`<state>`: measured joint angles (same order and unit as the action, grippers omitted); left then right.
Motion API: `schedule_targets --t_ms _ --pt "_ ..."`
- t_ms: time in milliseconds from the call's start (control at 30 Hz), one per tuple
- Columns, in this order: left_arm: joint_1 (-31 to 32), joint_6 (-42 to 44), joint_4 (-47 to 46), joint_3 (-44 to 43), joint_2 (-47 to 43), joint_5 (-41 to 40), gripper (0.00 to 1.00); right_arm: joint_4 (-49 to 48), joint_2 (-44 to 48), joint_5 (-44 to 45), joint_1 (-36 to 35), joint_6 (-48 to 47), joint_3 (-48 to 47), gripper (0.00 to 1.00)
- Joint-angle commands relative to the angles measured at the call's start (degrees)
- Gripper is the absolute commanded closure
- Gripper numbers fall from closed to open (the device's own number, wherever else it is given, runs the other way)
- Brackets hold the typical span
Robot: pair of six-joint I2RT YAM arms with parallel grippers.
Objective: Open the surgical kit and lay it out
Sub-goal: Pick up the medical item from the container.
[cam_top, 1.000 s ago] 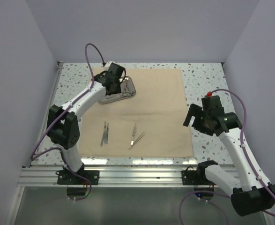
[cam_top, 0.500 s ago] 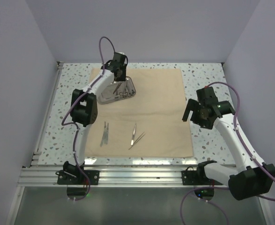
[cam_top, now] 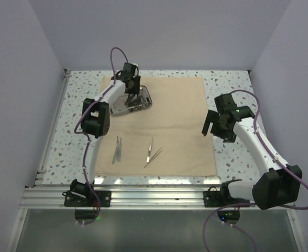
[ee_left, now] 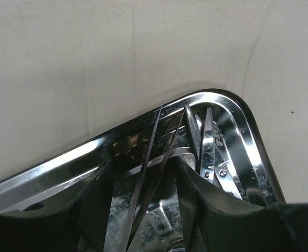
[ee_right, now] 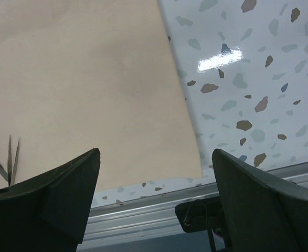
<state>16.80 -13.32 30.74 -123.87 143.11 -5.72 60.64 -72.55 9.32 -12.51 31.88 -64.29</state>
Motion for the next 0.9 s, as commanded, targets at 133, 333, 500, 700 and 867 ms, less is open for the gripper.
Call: schedule_targets --t_ms 133,333,500,700,867 --pt "0.43 2.95 -1.04 1.44 0.24 1.07 0.54 -2.90 -2.15 0.08 -0.06 0.03 -1.63 0.09" --pt "0.34 3.65 1.51 1.79 1.82 -2.53 0.79 -4.04 -2.42 0.17 -0.06 -0.15 -1.19 0.09" --pt "0.25 3.39 3.53 1.36 1.74 -3.95 1.00 -4.57 -1.36 -0.18 -0.14 -0.50 -0.22 0.09" --pt "0.25 0.85 4.59 1.18 -4.66 -4.92 1.00 -5.18 0.31 -0.79 -0.06 -0.94 0.31 0.09" --pt "0.60 -2.05 7.14 3.89 -12.31 -5.18 1.00 -6.50 1.89 -1.94 -0.06 -1.12 1.18 0.09"
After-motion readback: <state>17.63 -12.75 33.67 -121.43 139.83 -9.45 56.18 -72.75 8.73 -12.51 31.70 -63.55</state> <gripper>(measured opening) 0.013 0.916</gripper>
